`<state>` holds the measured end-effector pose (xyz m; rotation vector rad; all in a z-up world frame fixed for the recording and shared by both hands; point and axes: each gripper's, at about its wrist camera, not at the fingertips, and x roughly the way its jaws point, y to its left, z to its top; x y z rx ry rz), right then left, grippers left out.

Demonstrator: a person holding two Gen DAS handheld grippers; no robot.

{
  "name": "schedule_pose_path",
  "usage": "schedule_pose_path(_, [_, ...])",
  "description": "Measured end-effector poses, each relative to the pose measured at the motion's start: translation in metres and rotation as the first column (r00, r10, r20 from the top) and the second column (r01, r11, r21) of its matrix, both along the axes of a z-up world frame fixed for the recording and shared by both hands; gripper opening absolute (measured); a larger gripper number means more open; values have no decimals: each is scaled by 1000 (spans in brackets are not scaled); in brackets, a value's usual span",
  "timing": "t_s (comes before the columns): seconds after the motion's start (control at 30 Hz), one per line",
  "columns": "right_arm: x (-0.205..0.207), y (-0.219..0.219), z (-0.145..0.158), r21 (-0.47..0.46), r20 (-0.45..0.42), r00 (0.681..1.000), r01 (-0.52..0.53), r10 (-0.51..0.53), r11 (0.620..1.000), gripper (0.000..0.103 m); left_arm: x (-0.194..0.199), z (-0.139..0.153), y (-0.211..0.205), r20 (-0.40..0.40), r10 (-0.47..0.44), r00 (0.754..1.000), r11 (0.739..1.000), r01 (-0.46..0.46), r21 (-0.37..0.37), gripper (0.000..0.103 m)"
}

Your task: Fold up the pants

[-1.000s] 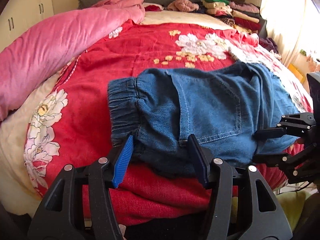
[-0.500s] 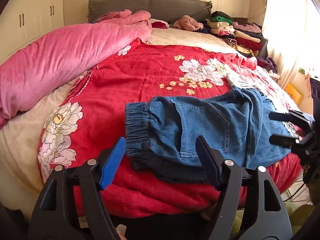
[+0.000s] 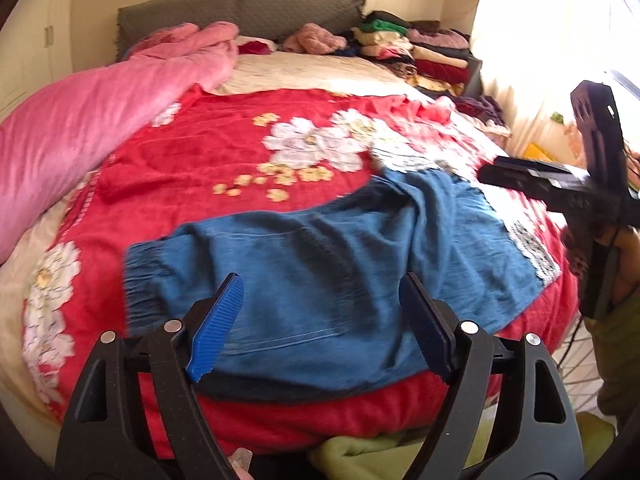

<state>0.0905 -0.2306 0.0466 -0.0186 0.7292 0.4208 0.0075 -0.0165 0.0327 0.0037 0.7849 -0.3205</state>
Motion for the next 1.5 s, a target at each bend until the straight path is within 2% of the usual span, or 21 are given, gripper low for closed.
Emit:
schedule_pose_path(0.13, [32, -11, 1, 36, -67, 998, 19, -17, 999, 90, 13, -10, -37, -56, -109, 992, 994, 109, -4, 72])
schedule_pose_path(0.2, [52, -13, 1, 46, -102, 994, 33, -29, 998, 90, 21, -19, -59, -89, -167, 982, 986, 168, -3, 60])
schedule_pose_path(0.3, [83, -8, -5, 66, -155, 988, 28, -18, 997, 90, 33, -33, -81, -143, -228, 963, 974, 227, -21, 55])
schedule_pose_path(0.4, [115, 5, -19, -5, -189, 981, 45, -45, 999, 90, 47, -47, -90, -186, -239, 953, 971, 236, -34, 54])
schedule_pose_path(0.53, [151, 29, -46, -129, -203, 976, 59, -85, 990, 90, 57, -64, -91, -199, -207, 958, 978, 200, -57, 54])
schedule_pose_path(0.63, [175, 36, -65, -146, -239, 963, 91, -124, 985, 90, 53, -70, -96, -193, -215, 958, 977, 211, -37, 48])
schedule_pose_path(0.73, [192, 37, -81, -181, -253, 950, 138, -182, 974, 90, 45, -74, -100, -175, -223, 959, 974, 226, -2, 47])
schedule_pose_path(0.77, [195, 36, -84, -198, -245, 949, 150, -197, 969, 83, 43, -75, -100, -170, -226, 959, 974, 229, -2, 47])
schedule_pose_path(0.8, [198, 32, -88, -204, -243, 949, 153, -201, 967, 71, 42, -75, -99, -166, -228, 959, 973, 230, -5, 47])
schedule_pose_path(0.83, [200, 27, -91, -193, -253, 948, 147, -194, 970, 35, 42, -74, -97, -166, -228, 959, 973, 230, -11, 47])
schedule_pose_path(0.87, [200, 21, -91, -164, -263, 948, 142, -182, 976, 21, 41, -74, -96, -163, -230, 959, 973, 230, -20, 47])
schedule_pose_path(0.93, [191, 0, -82, -76, -259, 948, 170, -184, 983, 11, 44, -74, -93, -160, -230, 960, 973, 228, -31, 47])
schedule_pose_path(1.07, [155, -29, -53, -38, -177, 966, 185, -188, 982, 11, 42, -72, -89, -152, -224, 963, 975, 219, -50, 48])
schedule_pose_path(1.13, [133, -48, -40, -2, -164, 967, 195, -193, 981, 11, 41, -72, -88, -145, -221, 964, 975, 216, -56, 52])
schedule_pose_path(1.33, [74, -95, -14, 50, -117, 966, 238, -231, 970, 11, 39, -72, -92, -130, -213, 968, 977, 211, -30, 51])
schedule_pose_path(1.43, [43, -116, -7, 70, -106, 962, 260, -252, 963, 11, 42, -73, -93, -123, -215, 969, 976, 215, -9, 43])
schedule_pose_path(1.5, [24, -127, -5, 83, -110, 958, 275, -265, 958, 11, 40, -73, -94, -119, -214, 970, 976, 216, 6, 30])
